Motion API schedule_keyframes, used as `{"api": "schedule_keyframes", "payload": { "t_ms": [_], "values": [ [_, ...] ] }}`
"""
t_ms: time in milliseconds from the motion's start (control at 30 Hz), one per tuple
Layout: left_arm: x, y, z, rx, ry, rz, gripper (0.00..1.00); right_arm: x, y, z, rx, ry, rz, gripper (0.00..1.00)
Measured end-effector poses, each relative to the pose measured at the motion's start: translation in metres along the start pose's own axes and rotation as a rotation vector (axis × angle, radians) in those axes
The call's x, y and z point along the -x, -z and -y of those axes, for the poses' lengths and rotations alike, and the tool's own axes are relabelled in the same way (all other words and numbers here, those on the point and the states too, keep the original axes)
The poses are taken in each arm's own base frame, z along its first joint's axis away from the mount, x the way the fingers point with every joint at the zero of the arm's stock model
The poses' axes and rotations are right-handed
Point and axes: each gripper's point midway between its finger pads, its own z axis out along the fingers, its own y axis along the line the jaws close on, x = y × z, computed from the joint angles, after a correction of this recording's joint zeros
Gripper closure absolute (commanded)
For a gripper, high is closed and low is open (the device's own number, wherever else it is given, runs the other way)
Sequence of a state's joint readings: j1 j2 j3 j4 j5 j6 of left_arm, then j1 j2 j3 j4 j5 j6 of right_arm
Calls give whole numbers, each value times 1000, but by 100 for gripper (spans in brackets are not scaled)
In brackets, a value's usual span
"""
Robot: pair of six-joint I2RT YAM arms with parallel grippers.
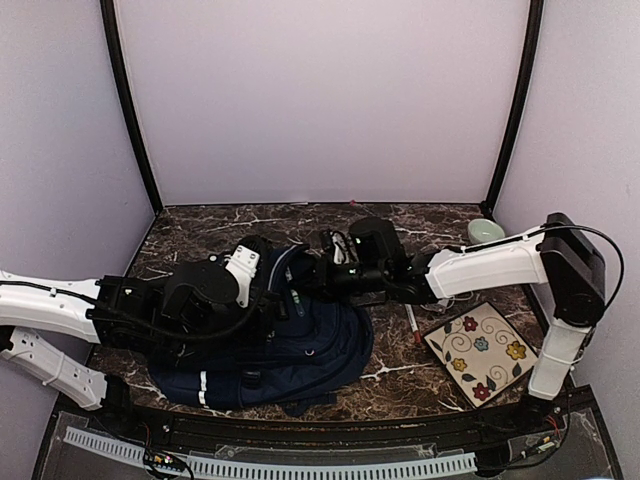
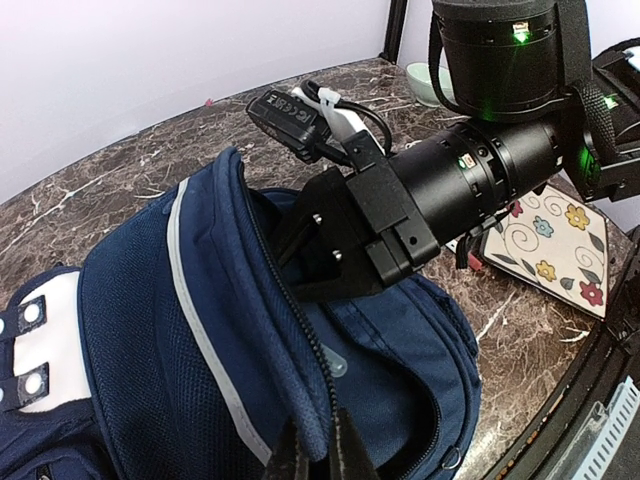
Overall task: Pack the student bag
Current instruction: Place the pen in the upper front pocket of the bag, then pick up the pen from the center of the board.
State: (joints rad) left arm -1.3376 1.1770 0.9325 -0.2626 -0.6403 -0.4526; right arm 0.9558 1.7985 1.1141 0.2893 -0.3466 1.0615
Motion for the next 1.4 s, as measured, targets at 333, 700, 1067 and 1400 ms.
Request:
{"api": "schedule_keyframes", "payload": {
  "t_ms": [333, 700, 1067, 1400],
  "values": [
    [-1, -3, 2, 2, -7, -3, 100, 1, -6, -2, -45, 37, -18, 64],
    [-3, -3, 1, 6, 37, -5, 100, 10, 36, -3, -264, 268, 7, 51],
    [-5, -2, -2, 6, 61, -3, 100, 41, 154, 98, -898, 305, 64, 26],
    [-5, -2, -2, 6, 59, -3, 100, -26, 178, 215, -1217, 259, -255, 46]
  ]
}}
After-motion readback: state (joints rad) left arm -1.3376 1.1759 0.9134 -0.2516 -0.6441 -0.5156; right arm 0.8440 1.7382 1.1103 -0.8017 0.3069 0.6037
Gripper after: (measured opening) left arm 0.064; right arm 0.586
